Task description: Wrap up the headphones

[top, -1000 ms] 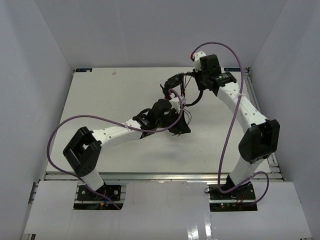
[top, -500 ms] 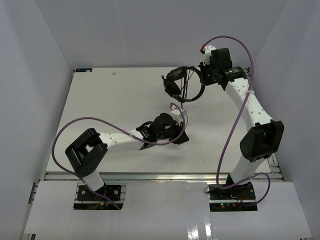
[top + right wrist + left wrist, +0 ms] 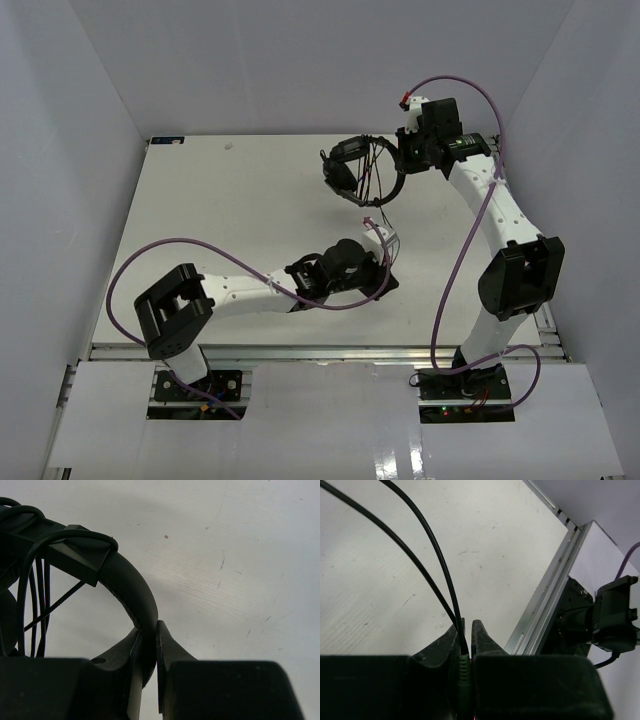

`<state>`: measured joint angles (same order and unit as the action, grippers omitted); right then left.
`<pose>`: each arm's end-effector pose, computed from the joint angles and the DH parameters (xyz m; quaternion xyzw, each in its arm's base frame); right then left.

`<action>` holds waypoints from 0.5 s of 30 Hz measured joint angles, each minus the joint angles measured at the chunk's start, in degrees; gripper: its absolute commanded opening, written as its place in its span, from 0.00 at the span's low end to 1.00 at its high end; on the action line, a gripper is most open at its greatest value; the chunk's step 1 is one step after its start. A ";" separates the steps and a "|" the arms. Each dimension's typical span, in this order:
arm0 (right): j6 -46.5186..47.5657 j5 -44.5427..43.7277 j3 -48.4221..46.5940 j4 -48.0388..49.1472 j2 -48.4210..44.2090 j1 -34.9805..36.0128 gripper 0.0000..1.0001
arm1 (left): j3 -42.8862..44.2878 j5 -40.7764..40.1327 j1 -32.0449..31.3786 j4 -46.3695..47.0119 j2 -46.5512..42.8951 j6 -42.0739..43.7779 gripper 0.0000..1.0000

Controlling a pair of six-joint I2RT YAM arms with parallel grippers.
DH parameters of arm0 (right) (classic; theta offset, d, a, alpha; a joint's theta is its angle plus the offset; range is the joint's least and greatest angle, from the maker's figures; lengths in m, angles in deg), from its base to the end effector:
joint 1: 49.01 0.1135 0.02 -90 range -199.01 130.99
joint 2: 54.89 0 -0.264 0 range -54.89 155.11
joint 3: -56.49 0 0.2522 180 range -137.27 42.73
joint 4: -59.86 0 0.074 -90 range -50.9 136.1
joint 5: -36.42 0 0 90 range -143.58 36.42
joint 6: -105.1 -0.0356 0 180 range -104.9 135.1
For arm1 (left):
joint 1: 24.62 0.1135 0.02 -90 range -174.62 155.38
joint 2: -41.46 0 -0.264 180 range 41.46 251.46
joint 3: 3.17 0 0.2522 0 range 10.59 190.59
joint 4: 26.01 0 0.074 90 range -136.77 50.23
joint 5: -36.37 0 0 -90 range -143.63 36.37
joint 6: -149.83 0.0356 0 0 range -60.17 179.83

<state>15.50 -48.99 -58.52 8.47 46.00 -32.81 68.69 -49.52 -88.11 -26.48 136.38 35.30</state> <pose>0.3848 0.1148 0.3680 -0.1468 0.8833 0.0965 0.4346 0.1651 -0.3368 0.2340 0.2973 0.7815 -0.4021 0.3731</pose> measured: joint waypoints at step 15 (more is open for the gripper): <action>-0.19 0.10 0.02 0.00 -0.04 -0.02 0.08 | -3.58 -5.50 -1.59 2.01 0.22 0.96 0.12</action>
<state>15.31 -48.89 -58.50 8.47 45.96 -32.83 65.10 -55.02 -89.70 -24.47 136.60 36.26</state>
